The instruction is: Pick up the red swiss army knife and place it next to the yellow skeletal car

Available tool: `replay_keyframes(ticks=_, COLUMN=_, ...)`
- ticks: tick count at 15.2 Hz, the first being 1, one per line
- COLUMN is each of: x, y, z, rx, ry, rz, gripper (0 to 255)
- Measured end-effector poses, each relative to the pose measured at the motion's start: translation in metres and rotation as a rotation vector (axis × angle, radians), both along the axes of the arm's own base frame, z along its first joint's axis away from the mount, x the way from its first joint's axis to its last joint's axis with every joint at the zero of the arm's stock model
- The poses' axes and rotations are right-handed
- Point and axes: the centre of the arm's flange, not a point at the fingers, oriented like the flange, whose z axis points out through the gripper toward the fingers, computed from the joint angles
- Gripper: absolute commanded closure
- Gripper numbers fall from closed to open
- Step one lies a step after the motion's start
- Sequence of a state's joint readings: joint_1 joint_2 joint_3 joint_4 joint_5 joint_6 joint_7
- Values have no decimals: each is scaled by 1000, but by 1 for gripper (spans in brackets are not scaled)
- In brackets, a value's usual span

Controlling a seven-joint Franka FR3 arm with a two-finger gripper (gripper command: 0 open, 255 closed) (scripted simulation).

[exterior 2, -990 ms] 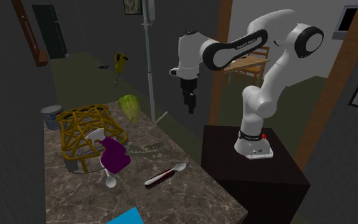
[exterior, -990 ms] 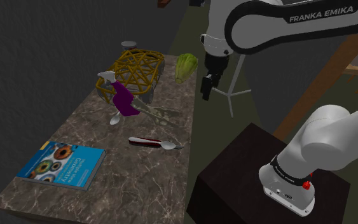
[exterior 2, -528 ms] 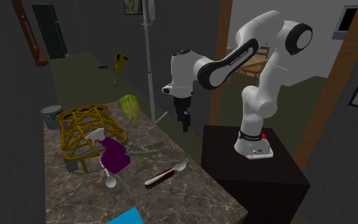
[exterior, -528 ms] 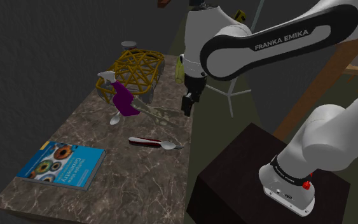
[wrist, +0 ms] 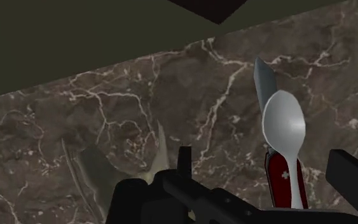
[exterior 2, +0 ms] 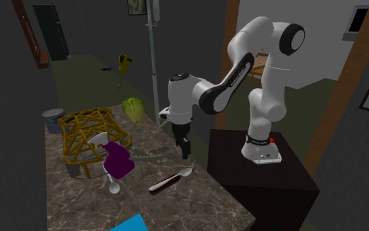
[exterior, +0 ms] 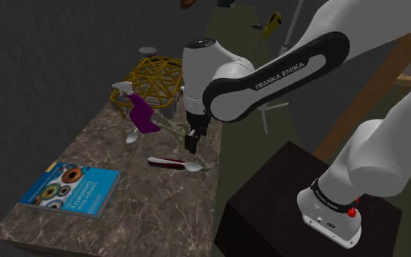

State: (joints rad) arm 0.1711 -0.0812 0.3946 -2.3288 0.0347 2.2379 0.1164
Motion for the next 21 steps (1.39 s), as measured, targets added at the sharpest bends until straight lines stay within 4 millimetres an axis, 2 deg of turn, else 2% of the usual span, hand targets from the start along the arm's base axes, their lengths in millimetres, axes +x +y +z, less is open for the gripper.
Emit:
replay_keyframes(ticks=5, x=15, y=48, z=-38, rx=13, ry=-2, rz=49, gripper=0)
replay_keyframes(ticks=7, x=16, y=59, z=-51, rx=16, ry=-2, rz=60, gripper=0)
replay_keyframes(ticks=14, x=17, y=64, z=-87, rx=17, ry=-3, rz=64, gripper=0)
replay_keyframes(ticks=20, x=17, y=64, z=-92, rx=17, ry=-3, rz=64, gripper=0)
replay_keyframes(ticks=21, x=17, y=64, z=-92, rx=17, ry=-3, rz=64, gripper=255)
